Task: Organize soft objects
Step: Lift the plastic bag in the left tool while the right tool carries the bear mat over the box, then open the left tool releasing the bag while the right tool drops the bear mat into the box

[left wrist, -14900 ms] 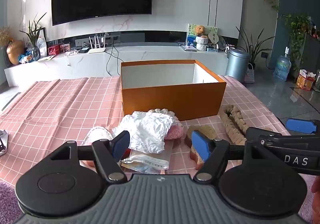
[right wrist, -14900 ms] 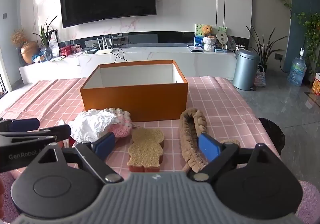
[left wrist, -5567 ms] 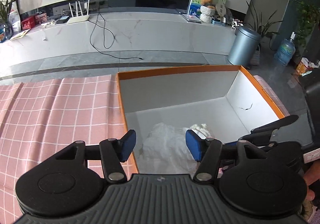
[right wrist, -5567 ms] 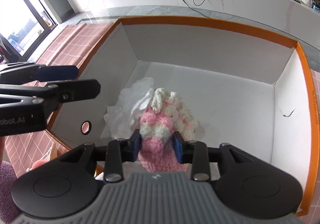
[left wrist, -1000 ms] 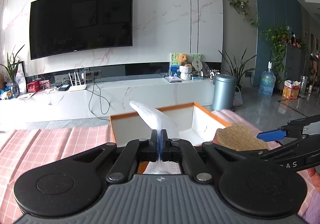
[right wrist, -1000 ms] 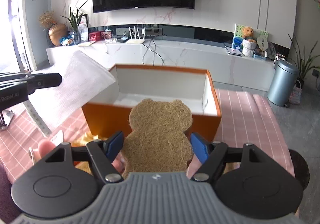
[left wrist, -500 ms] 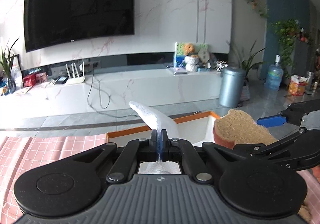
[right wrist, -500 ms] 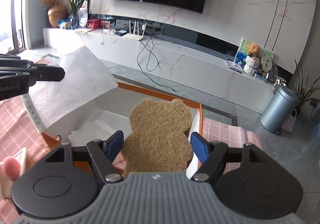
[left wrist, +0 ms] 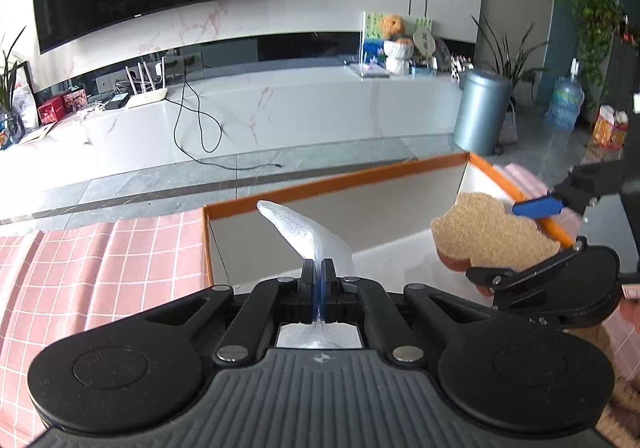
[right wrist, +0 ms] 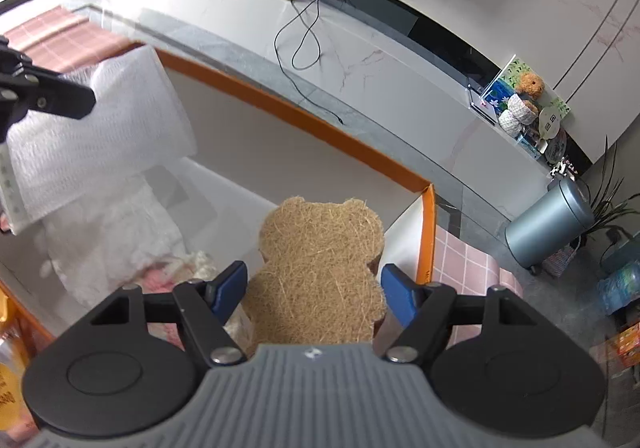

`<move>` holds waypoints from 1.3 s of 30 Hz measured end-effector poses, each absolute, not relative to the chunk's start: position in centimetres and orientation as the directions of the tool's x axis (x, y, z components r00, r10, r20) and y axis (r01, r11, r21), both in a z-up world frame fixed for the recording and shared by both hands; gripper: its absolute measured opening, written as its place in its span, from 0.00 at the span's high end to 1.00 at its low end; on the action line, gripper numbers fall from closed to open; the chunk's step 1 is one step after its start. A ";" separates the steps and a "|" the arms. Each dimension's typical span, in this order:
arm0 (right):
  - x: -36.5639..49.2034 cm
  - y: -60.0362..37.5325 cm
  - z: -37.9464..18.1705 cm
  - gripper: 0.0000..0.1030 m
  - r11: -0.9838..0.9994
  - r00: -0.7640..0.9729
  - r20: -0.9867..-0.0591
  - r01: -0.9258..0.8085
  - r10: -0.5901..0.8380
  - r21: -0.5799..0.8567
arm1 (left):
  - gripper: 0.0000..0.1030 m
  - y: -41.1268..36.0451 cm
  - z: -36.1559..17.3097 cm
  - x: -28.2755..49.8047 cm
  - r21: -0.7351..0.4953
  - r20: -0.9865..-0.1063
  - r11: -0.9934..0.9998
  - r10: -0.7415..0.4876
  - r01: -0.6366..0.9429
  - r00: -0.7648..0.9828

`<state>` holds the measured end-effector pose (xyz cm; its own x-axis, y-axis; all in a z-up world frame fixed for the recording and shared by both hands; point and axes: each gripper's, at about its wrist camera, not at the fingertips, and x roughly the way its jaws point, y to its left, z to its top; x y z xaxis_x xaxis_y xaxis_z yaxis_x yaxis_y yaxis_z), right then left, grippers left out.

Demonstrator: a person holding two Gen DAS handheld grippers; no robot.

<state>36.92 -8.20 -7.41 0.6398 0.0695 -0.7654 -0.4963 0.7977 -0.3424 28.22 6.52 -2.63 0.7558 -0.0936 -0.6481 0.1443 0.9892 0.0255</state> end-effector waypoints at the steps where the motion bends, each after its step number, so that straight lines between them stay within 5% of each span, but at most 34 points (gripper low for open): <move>1: 37.1 -8.1 -7.6 0.30 0.797 0.634 -0.771 -0.498 0.065 -0.342 | 0.99 6.5 -2.8 28.4 0.030 -0.654 0.989 -0.093 0.148 0.751; 15: 38.9 -8.0 -8.9 0.29 0.785 0.583 -0.811 -0.522 0.043 -0.333 | 0.98 5.7 -4.9 29.4 0.145 -0.743 0.975 -0.006 0.170 0.669; 25: 37.5 -8.1 -7.4 0.20 0.798 0.612 -0.785 -0.516 0.091 -0.310 | 0.98 5.8 -5.8 29.9 0.201 -0.761 0.962 0.034 0.186 0.647; 30: 36.8 -8.5 -6.4 0.20 0.815 0.635 -0.764 -0.500 0.114 -0.294 | 0.98 4.8 -6.9 30.4 0.324 -0.781 0.920 0.130 0.219 0.611; 39: 36.1 -9.1 -6.4 0.20 0.828 0.649 -0.751 -0.485 0.124 -0.282 | 0.76 3.0 -7.8 30.3 0.451 -0.750 0.865 0.232 0.222 0.619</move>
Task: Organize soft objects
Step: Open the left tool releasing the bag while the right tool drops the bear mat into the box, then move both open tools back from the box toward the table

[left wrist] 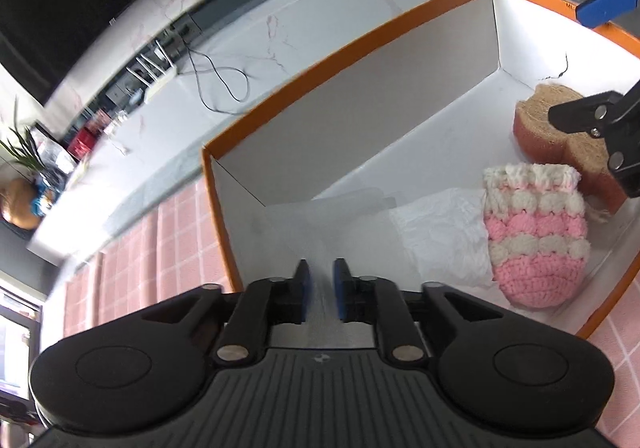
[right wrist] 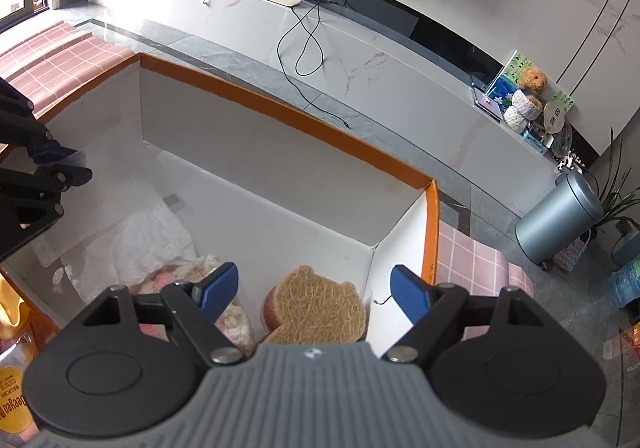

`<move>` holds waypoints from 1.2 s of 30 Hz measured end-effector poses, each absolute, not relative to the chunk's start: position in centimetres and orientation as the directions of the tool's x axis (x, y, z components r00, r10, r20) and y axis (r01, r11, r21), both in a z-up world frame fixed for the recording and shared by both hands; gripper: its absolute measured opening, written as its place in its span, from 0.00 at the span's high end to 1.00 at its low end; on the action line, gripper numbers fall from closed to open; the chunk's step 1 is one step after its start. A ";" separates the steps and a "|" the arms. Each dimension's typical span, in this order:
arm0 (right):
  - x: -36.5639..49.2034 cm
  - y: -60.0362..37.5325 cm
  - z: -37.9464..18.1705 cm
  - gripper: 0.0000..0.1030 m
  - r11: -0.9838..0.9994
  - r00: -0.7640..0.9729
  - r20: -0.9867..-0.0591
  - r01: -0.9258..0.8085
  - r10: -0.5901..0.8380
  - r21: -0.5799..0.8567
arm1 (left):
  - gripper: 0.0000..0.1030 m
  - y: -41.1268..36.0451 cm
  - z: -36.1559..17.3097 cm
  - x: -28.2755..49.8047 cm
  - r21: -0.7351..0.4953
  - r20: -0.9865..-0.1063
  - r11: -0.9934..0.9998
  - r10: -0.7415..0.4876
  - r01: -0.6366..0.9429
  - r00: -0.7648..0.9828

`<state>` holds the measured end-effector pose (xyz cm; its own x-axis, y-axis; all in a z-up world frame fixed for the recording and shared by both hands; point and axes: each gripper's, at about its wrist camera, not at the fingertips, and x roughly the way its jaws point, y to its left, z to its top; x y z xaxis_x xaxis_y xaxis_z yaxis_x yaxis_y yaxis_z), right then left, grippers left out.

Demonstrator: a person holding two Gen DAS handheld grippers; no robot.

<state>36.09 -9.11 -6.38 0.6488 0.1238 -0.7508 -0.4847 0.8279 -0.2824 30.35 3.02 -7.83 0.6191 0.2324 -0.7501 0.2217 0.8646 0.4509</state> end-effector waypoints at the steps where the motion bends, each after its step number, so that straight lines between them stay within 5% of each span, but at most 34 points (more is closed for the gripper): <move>1: 36.0 -9.2 -6.4 0.20 0.828 0.650 -0.750 -0.483 0.122 -0.284 | 0.63 2.8 -7.9 30.1 0.469 -0.735 0.855 0.238 0.222 0.635; 3: 36.0 -9.3 -6.5 0.20 0.830 0.649 -0.751 -0.481 0.120 -0.283 | 0.38 2.4 -7.8 29.6 0.507 -0.698 0.834 0.248 0.218 0.672; 6: 36.0 -9.3 -6.6 0.20 0.834 0.647 -0.753 -0.477 0.120 -0.277 | 0.26 2.1 -7.3 29.0 0.518 -0.664 0.828 0.232 0.214 0.711; 18: 34.7 -9.6 -5.7 0.20 0.840 0.657 -0.743 -0.471 0.128 -0.271 | 0.22 2.1 -3.0 26.8 0.440 -0.596 0.878 0.128 0.189 0.793; 36: 21.0 -12.0 -1.9 0.20 0.931 0.781 -0.587 -0.346 0.214 -0.121 | 0.26 6.1 2.4 15.0 0.048 -0.460 0.983 -0.137 0.179 0.877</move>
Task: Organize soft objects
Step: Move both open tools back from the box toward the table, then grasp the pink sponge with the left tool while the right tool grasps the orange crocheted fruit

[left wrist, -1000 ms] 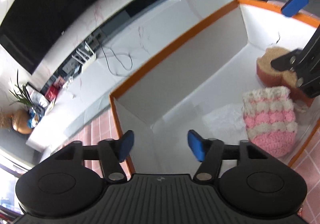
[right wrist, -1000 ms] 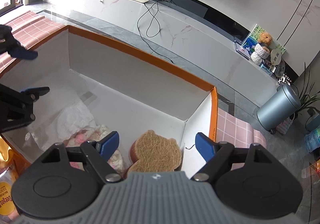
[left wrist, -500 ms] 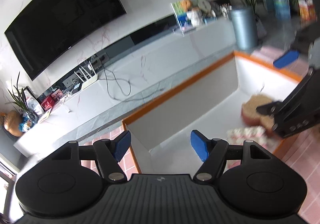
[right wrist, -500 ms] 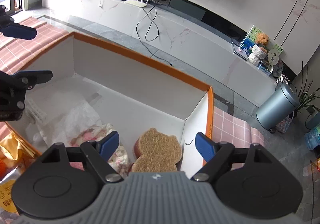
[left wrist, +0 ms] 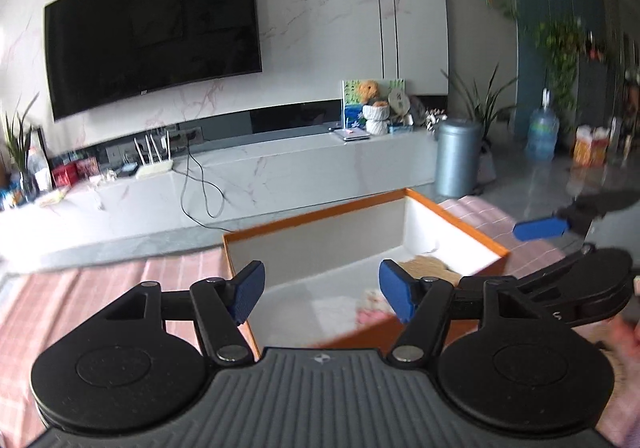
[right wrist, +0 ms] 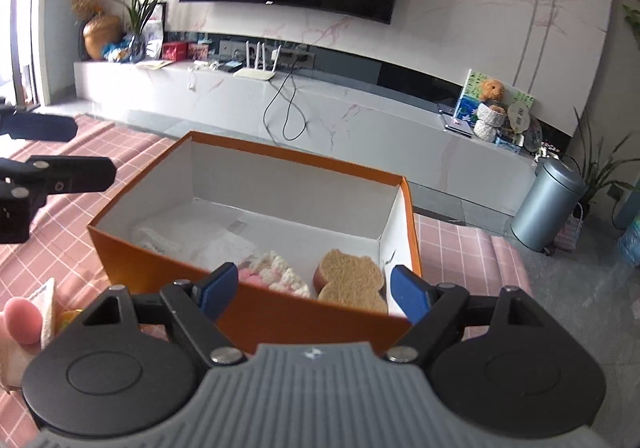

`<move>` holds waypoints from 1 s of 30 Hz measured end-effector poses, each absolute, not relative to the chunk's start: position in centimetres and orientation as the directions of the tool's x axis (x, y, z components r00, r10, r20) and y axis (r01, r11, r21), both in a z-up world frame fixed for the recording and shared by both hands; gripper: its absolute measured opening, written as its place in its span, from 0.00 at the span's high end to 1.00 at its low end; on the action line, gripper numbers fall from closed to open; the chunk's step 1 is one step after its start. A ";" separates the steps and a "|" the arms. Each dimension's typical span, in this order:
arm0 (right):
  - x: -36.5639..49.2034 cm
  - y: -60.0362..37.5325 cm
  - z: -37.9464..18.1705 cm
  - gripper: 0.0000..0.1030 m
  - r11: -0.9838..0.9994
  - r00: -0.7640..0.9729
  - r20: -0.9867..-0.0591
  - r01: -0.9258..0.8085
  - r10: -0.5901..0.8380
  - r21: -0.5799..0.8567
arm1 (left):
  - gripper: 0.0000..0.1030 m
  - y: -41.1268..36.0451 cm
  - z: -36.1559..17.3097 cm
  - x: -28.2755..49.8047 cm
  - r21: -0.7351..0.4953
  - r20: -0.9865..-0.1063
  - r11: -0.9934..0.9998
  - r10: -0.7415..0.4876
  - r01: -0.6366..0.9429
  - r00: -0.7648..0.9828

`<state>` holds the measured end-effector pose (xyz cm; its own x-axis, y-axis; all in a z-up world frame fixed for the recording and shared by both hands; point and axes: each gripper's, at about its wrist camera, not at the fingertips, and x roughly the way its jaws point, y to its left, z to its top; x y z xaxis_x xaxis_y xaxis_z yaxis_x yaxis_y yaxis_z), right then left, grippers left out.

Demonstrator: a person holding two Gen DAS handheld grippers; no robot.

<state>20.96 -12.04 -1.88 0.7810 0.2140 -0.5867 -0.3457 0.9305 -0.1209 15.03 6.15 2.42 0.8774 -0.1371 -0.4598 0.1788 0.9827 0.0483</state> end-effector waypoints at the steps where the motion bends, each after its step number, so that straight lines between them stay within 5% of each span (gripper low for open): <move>1: 20.0 -12.1 -2.1 0.20 0.937 0.788 -0.578 -0.332 0.212 -0.110 | 0.26 6.7 2.4 14.3 0.022 -0.458 0.984 -0.146 0.175 0.877; 11: 11.3 -11.2 -5.4 0.20 0.966 0.802 -0.554 -0.260 0.224 0.014 | 0.41 13.3 -1.3 7.8 -0.153 -0.469 0.988 -0.050 -0.025 0.882; 24: 9.9 -6.5 -8.3 0.29 0.906 0.672 -0.653 -0.421 0.350 0.052 | 0.49 13.0 -6.8 7.0 0.109 -0.628 0.992 0.016 0.067 0.778; 30: 11.1 -4.9 -8.9 0.35 0.871 0.623 -0.678 -0.488 0.390 0.052 | 0.39 14.3 -8.8 8.2 0.139 -0.689 0.986 0.027 0.096 0.725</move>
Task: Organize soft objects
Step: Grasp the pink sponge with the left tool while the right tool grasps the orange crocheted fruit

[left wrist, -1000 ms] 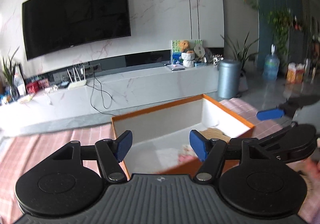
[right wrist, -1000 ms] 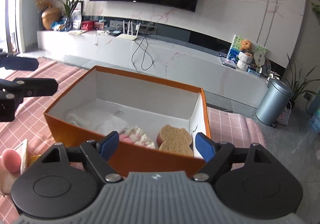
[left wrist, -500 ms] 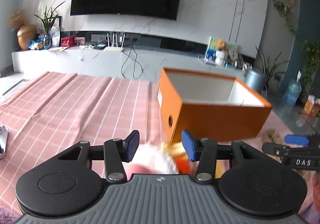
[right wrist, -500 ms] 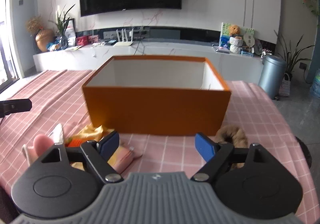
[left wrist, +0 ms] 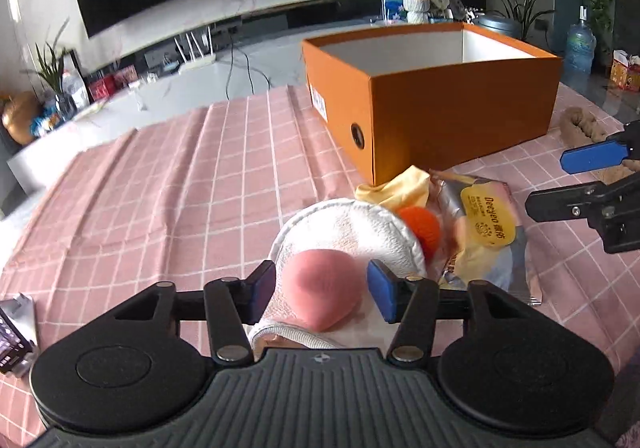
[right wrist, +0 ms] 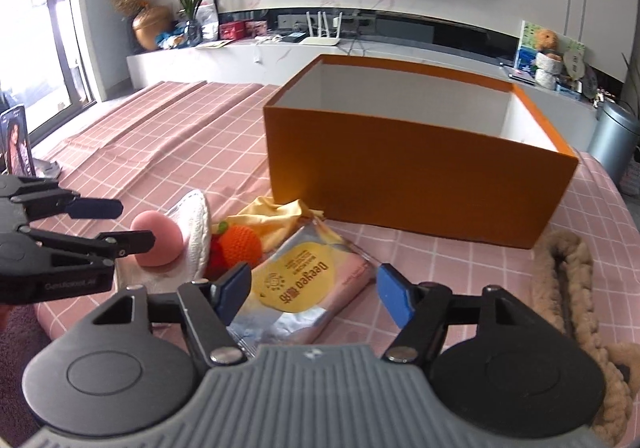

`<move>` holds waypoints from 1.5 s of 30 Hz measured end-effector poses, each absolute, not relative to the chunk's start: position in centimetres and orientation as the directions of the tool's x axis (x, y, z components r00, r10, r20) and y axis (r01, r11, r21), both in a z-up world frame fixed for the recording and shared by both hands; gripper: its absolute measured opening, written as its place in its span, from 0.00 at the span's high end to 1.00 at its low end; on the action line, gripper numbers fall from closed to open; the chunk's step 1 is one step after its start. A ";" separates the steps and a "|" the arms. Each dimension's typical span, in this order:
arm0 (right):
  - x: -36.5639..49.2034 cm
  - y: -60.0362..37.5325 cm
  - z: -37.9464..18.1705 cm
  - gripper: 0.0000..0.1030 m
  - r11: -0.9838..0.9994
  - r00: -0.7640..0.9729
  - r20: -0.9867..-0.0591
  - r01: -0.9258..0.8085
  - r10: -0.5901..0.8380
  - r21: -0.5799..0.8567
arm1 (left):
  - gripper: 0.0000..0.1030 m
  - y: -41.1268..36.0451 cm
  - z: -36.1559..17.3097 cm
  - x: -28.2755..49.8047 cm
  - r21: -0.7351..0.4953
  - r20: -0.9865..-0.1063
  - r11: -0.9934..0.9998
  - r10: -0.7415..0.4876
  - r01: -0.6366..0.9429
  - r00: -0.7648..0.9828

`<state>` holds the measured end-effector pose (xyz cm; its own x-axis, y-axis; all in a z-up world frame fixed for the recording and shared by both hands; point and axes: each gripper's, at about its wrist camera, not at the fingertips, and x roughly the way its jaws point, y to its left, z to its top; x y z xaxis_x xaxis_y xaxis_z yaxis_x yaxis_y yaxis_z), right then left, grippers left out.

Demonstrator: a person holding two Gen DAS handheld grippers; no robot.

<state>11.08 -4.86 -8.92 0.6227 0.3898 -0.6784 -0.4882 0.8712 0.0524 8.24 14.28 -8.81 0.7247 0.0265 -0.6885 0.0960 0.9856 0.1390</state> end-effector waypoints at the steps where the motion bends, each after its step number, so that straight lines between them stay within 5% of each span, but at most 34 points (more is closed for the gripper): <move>1: 11.4 -4.5 -9.1 0.37 0.866 0.615 -0.684 -0.497 0.392 0.050 | 0.38 14.5 -9.1 8.5 0.123 -0.699 0.987 0.015 0.100 0.715; 5: 12.1 -3.5 -9.7 0.47 0.838 0.590 -0.696 -0.545 0.409 0.030 | 0.38 14.6 -10.0 9.4 0.131 -0.718 0.986 0.024 0.101 0.696; 16: 14.1 0.4 -10.6 0.48 0.663 0.501 -0.720 -0.744 0.480 -0.076 | 0.53 15.6 -9.8 8.9 0.110 -0.721 0.993 0.050 0.043 0.691; 24: 15.5 4.0 -12.0 0.51 0.507 0.389 -0.773 -0.856 0.501 -0.101 | 0.53 17.5 -9.3 8.0 0.078 -0.725 0.997 0.068 -0.017 0.686; 45: 17.1 4.4 -13.1 0.51 0.558 0.311 -0.792 -0.829 0.525 0.045 | 0.47 17.5 -9.8 8.9 0.049 -0.715 0.999 0.048 -0.018 0.697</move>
<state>17.13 4.44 -13.08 0.3108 0.5252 -0.7922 -0.8286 0.5581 0.0450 8.89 17.50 -9.76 0.6972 0.0475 -0.7153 -0.0179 0.9986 0.0490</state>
